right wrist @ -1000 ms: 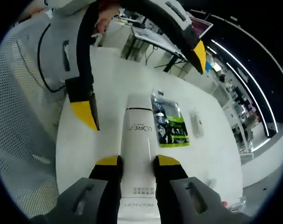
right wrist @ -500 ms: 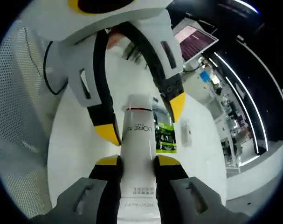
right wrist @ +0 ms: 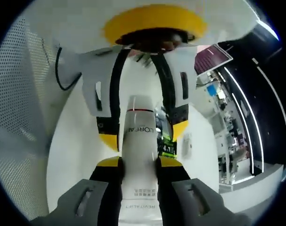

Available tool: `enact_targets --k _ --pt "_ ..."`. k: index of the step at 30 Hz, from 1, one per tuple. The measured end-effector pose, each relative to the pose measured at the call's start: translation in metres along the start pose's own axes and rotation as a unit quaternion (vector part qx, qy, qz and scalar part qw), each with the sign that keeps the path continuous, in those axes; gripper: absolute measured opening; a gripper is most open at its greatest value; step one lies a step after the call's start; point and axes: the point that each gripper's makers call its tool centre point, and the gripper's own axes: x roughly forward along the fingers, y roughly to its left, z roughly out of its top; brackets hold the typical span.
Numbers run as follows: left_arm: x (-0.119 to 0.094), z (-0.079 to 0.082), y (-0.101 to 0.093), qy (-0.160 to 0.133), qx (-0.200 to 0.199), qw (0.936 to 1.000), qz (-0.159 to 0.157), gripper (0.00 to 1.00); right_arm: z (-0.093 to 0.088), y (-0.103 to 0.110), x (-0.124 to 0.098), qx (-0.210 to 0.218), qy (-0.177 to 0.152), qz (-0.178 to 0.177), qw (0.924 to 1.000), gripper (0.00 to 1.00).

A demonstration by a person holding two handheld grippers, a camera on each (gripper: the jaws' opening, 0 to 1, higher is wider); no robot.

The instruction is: Arrange the skincare products in the storage area until every visible bottle or jar stands upright without overlapping.

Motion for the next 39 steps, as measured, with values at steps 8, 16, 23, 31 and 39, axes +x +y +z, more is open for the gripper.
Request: enact_targets --k 8,16,23,31,39 --pt "-0.001 0.006 -0.002 -0.019 0.023 0.9996 0.0 0.3 0.003 -0.005 -0.004 -0.025 -0.019 -0.013 0.9994 0.27" --pt "-0.001 0.002 -0.008 0.002 0.021 0.9997 -0.016 0.29 0.005 0.003 -0.001 -0.03 -0.019 -0.004 0.9993 0.29" --pt "0.001 -0.005 -0.022 0.024 0.004 0.9988 -0.043 0.28 0.005 0.017 0.005 -0.038 -0.038 0.023 0.9983 0.3" --pt "-0.002 -0.006 -0.017 0.026 -0.004 0.9991 -0.034 0.27 0.008 0.013 0.005 -0.061 -0.06 0.012 0.9963 0.32" --pt "-0.002 -0.006 -0.014 0.024 -0.017 0.9991 -0.03 0.27 0.007 0.0 0.003 -0.034 -0.069 -0.007 0.997 0.4"
